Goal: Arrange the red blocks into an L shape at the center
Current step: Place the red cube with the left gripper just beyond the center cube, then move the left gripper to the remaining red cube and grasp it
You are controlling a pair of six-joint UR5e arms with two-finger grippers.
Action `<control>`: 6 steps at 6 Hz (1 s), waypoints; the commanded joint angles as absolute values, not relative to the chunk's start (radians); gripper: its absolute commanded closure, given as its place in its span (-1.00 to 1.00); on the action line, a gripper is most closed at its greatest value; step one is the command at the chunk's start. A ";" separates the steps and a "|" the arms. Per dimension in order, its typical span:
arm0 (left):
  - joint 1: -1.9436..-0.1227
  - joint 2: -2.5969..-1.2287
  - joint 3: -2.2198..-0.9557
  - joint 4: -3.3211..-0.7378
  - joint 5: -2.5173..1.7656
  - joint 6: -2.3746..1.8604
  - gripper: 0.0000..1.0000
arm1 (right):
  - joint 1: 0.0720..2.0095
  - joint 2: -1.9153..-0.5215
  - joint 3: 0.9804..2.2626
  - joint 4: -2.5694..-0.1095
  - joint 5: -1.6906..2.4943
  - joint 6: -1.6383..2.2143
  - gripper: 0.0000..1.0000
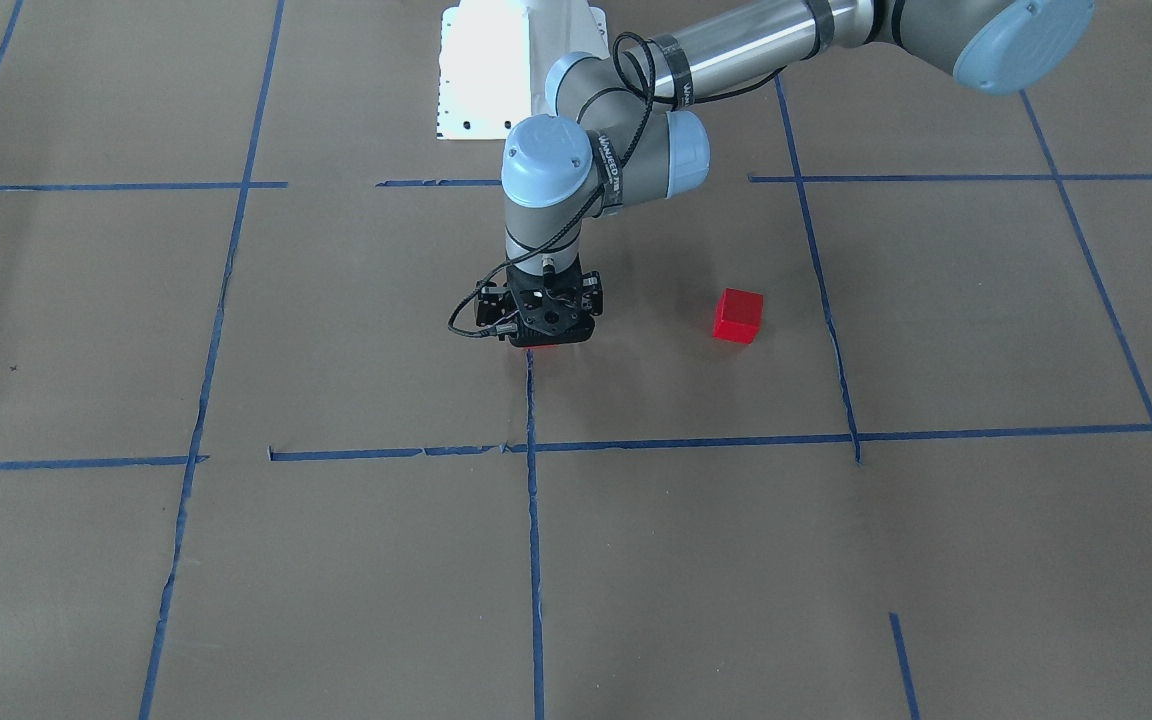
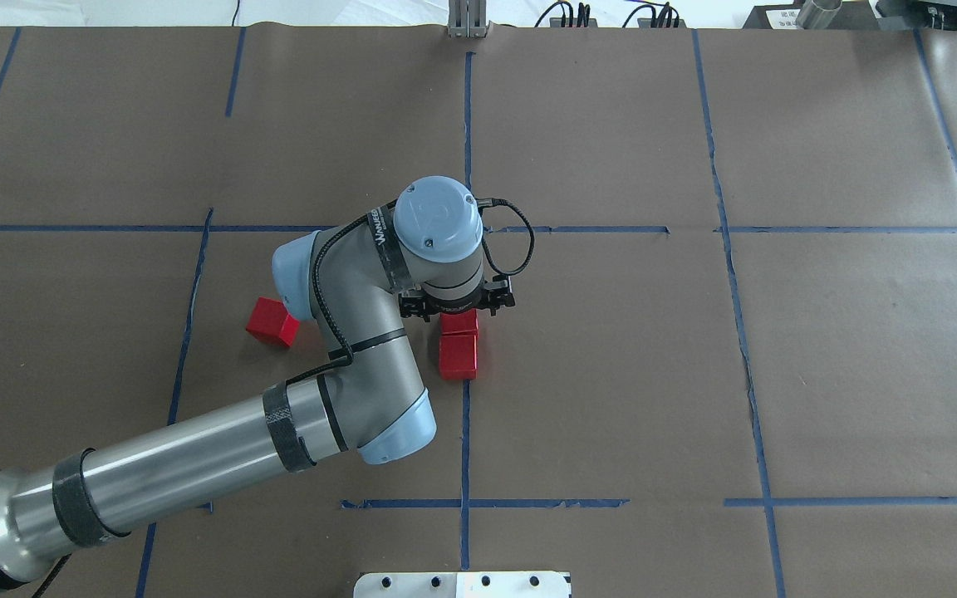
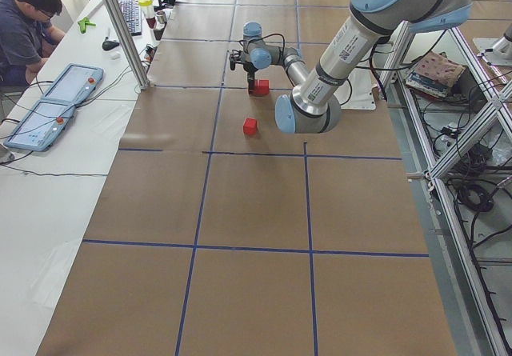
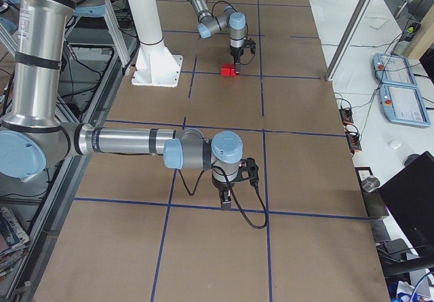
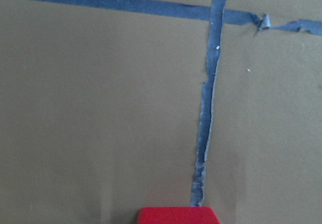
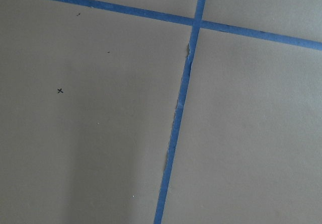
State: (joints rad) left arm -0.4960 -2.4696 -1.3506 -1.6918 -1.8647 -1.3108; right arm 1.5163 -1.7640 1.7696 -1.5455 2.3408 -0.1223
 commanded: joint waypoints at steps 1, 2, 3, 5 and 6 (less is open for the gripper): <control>-0.535 -2.407 -1.542 -1.530 -1.868 -1.184 -1.00 | 1.516 -1.763 1.769 -1.546 2.341 -0.121 -1.00; -0.570 -2.279 -1.671 -1.529 -1.868 -1.086 -1.00 | 1.516 -1.763 1.769 -1.546 2.341 -0.121 -1.00; -0.606 -2.176 -1.743 -1.543 -1.871 -0.954 -1.00 | 1.516 -1.763 1.767 -1.546 2.341 -0.121 -1.00; -0.634 -2.023 -1.796 -1.659 -1.871 -0.885 -1.00 | 1.516 -1.764 1.766 -1.546 2.341 -0.121 -1.00; -0.635 -1.984 -1.787 -1.734 -1.874 -0.879 -1.00 | 1.516 -1.764 1.766 -1.546 2.341 -0.121 -1.00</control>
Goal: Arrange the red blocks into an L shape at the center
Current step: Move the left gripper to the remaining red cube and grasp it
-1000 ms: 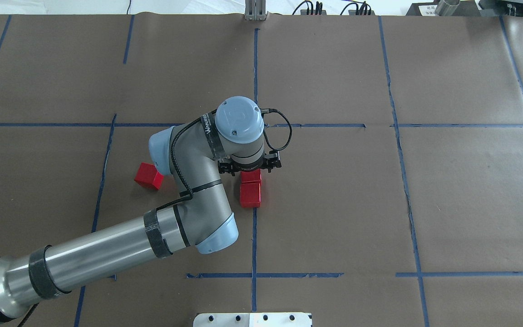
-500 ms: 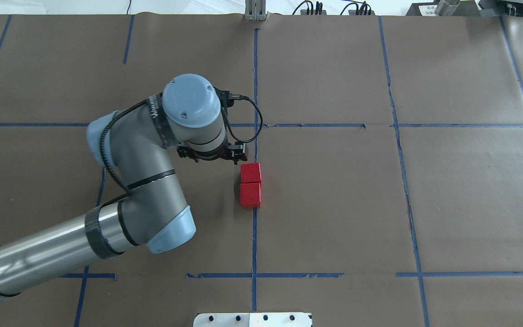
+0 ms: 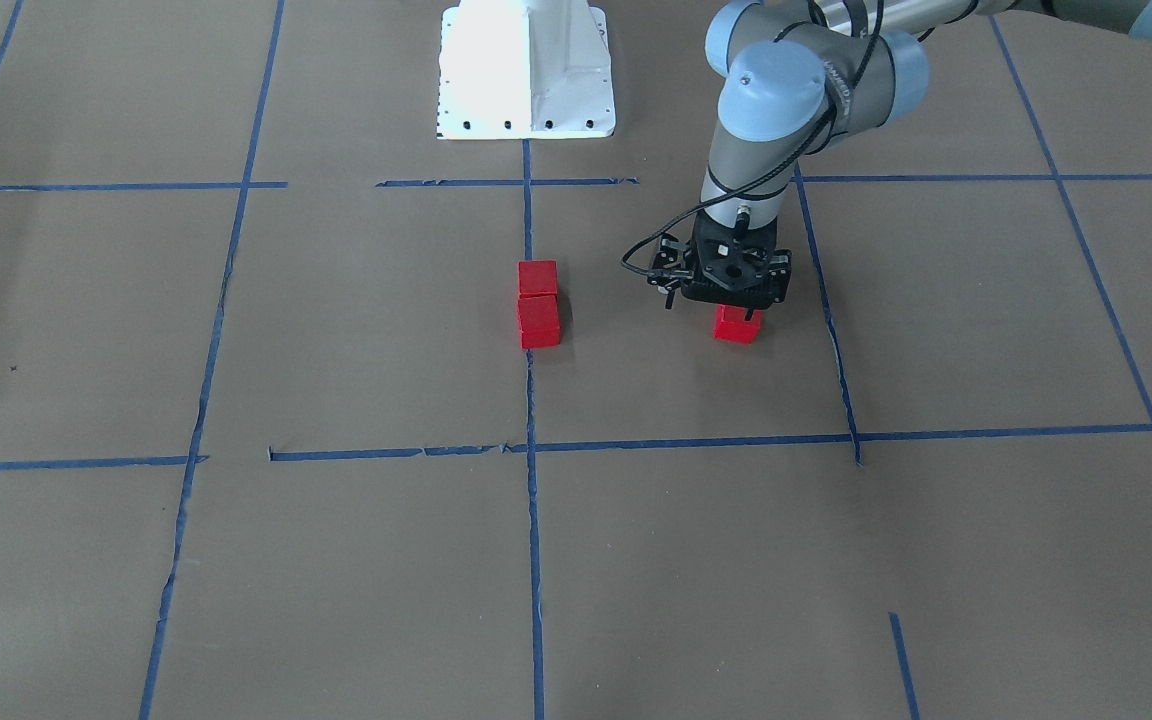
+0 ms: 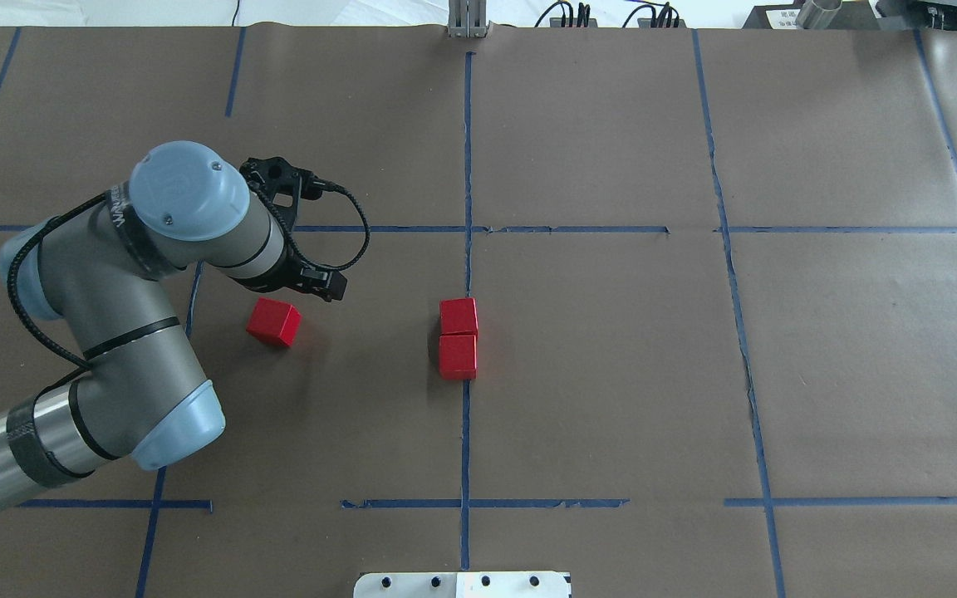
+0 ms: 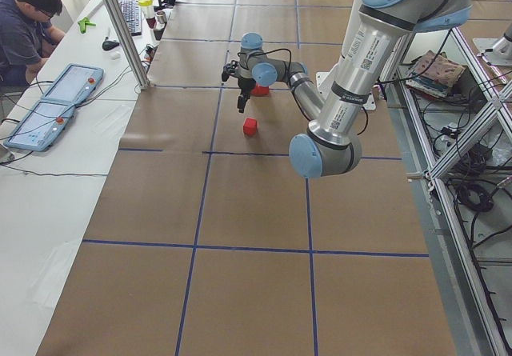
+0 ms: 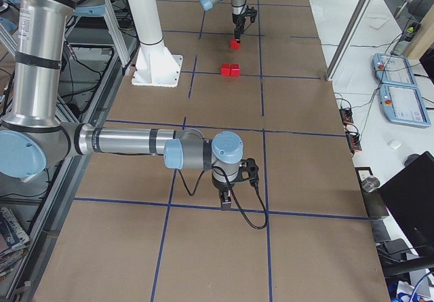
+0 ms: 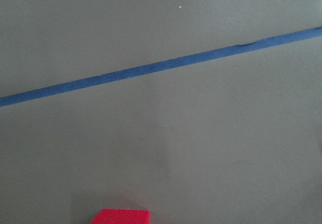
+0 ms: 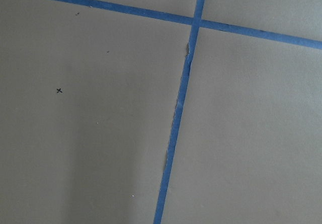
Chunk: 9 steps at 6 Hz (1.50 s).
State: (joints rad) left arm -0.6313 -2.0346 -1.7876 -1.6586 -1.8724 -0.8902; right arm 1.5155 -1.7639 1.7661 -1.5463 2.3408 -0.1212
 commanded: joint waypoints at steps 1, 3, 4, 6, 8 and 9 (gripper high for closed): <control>-0.635 -1.982 -1.779 -1.741 -1.876 -0.879 -1.00 | 1.516 -1.764 1.764 -1.546 2.341 -0.121 -1.00; -0.632 -1.980 -1.743 -1.743 -1.876 -0.879 -1.00 | 1.516 -1.764 1.761 -1.546 2.341 -0.124 -1.00; -0.630 -1.980 -1.726 -1.744 -1.876 -0.880 -1.00 | 1.516 -1.764 1.761 -1.546 2.341 -0.124 -1.00; -0.621 -1.980 -1.703 -1.743 -1.878 -0.891 -0.99 | 1.516 -1.764 1.758 -1.545 2.341 -0.126 -1.00; -0.620 -1.991 -1.678 -1.741 -1.878 -0.896 -0.60 | 1.516 -1.764 1.758 -1.545 2.341 -0.126 -1.00; -0.618 -1.996 -1.669 -1.743 -1.879 -0.897 -0.27 | 1.516 -1.764 1.756 -1.545 2.341 -0.126 -1.00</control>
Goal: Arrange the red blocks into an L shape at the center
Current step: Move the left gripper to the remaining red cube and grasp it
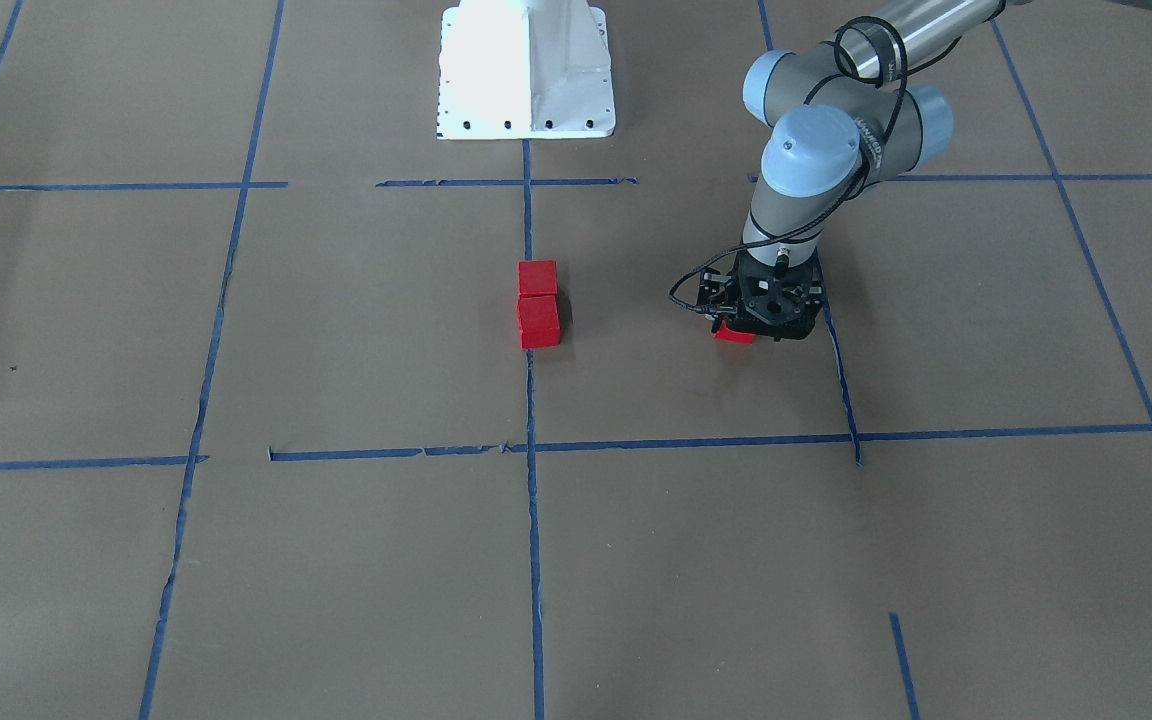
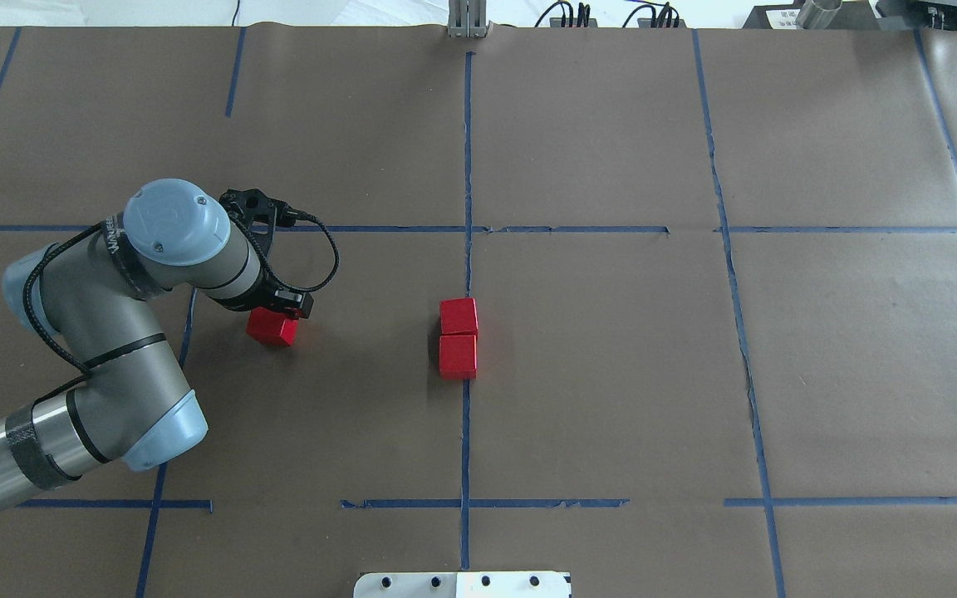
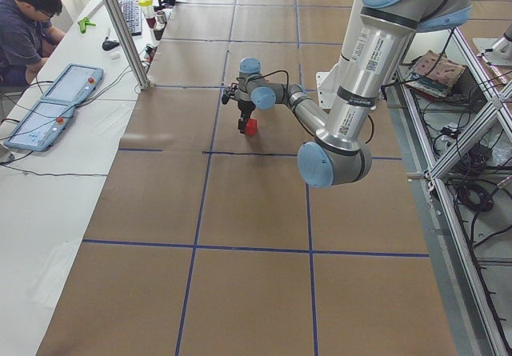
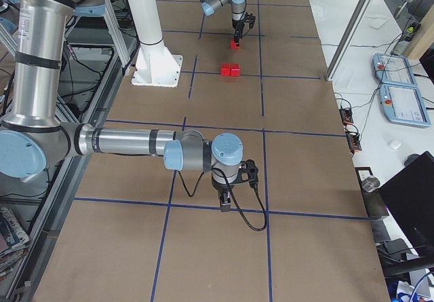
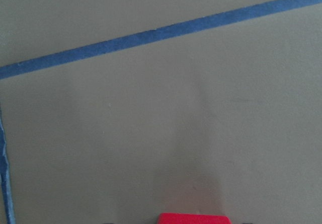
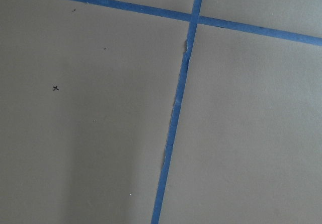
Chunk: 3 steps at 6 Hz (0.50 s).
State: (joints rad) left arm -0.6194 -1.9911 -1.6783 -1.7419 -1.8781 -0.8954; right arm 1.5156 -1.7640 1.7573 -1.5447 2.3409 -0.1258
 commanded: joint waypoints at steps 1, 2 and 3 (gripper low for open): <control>-0.618 -1.996 -1.667 -1.743 -1.879 -0.899 -0.09 | 1.516 -1.764 1.758 -1.545 2.342 -0.126 -1.00; -0.617 -1.996 -1.667 -1.741 -1.879 -0.899 -0.05 | 1.516 -1.764 1.758 -1.545 2.341 -0.126 -1.00; -0.618 -1.997 -1.680 -1.741 -1.922 -0.917 0.20 | 1.516 -1.760 1.758 -1.545 2.341 -0.124 -1.00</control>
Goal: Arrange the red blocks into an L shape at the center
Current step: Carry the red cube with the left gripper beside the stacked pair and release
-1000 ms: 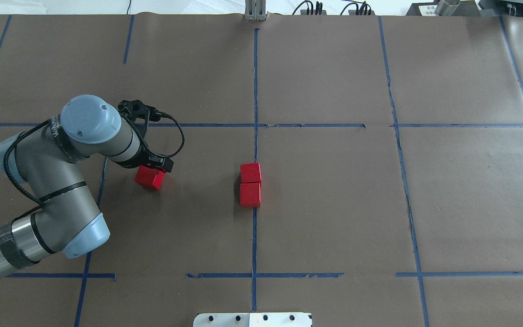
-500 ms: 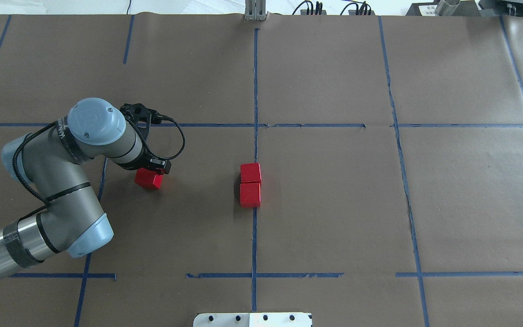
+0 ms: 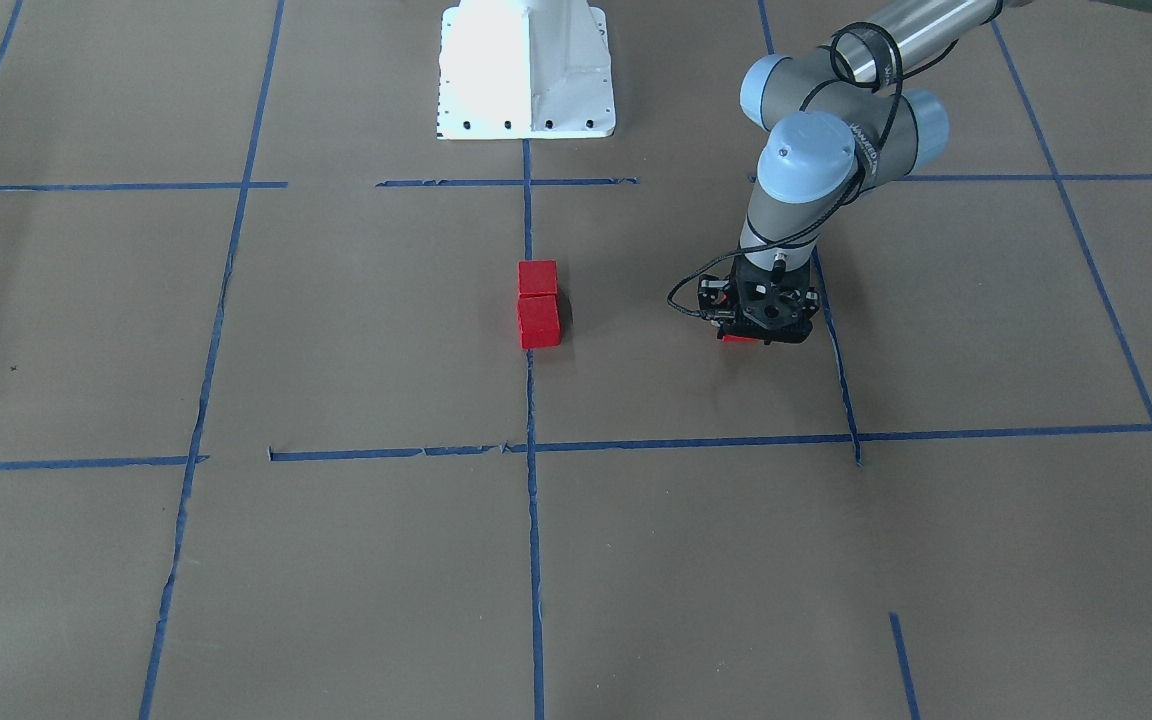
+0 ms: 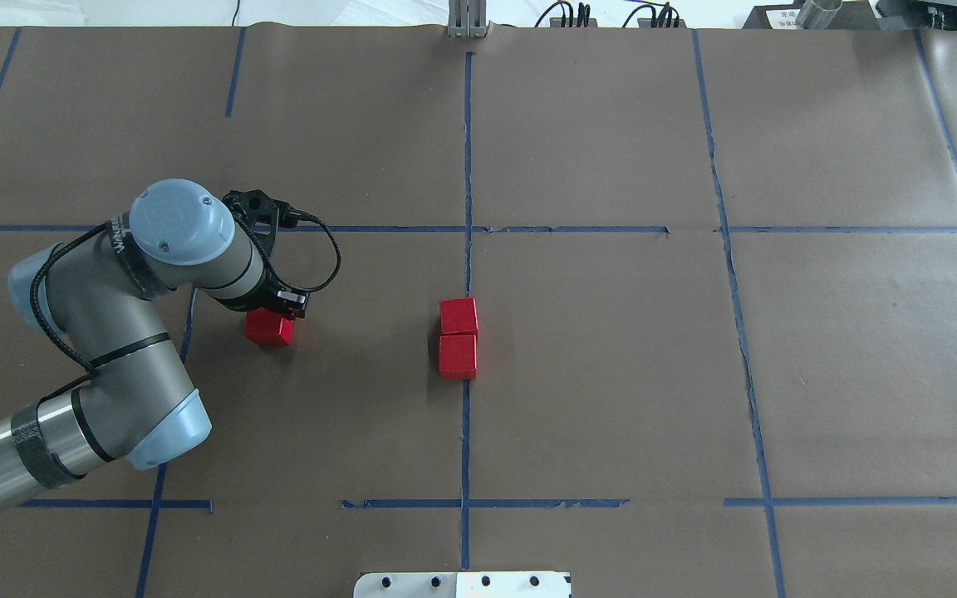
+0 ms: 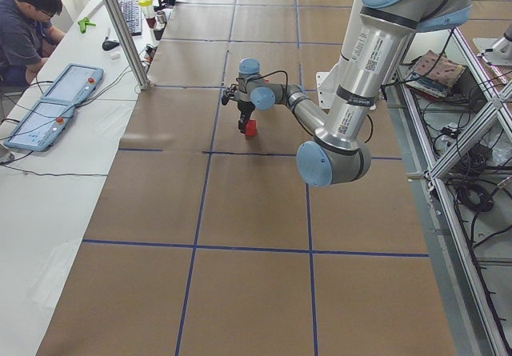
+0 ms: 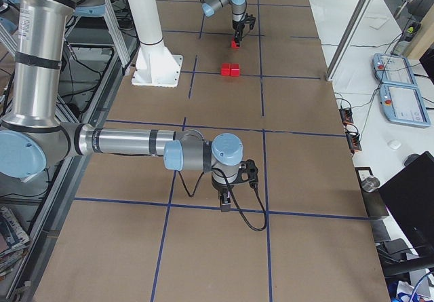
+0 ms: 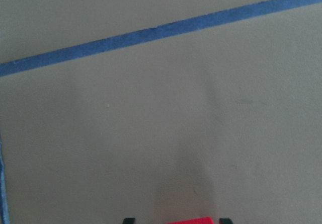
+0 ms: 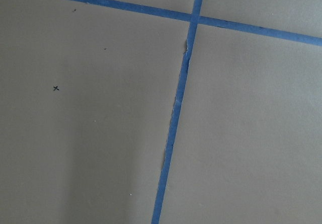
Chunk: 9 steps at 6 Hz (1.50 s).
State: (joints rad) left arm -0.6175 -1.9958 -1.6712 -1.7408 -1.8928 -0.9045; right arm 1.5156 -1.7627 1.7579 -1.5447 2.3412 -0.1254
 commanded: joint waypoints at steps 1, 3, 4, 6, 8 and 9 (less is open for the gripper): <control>-0.659 -2.040 -1.684 -1.717 -2.016 -1.018 0.33 | 1.516 -1.758 1.756 -1.545 2.341 -0.123 -1.00; -0.682 -2.045 -1.739 -1.710 -1.999 -1.406 0.33 | 1.516 -1.758 1.756 -1.545 2.341 -0.123 -1.00; -0.670 -2.051 -1.752 -1.709 -1.941 -1.694 0.33 | 1.516 -1.758 1.756 -1.545 2.341 -0.123 -1.00; -0.608 -2.130 -1.737 -1.583 -1.873 -2.318 0.33 | 1.517 -1.758 1.758 -1.545 2.342 -0.127 -1.00; -0.591 -2.208 -1.670 -1.555 -1.873 -2.674 0.33 | 1.517 -1.758 1.756 -1.545 2.341 -0.129 -1.00; -0.585 -2.311 -1.528 -1.557 -1.871 -2.745 0.31 | 1.517 -1.758 1.758 -1.545 2.342 -0.127 -1.00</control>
State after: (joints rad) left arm -0.5921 -2.2292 -1.6365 -1.5597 -1.8731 -2.6471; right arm 1.5171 -1.7579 1.7573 -1.5448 2.3416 -0.1280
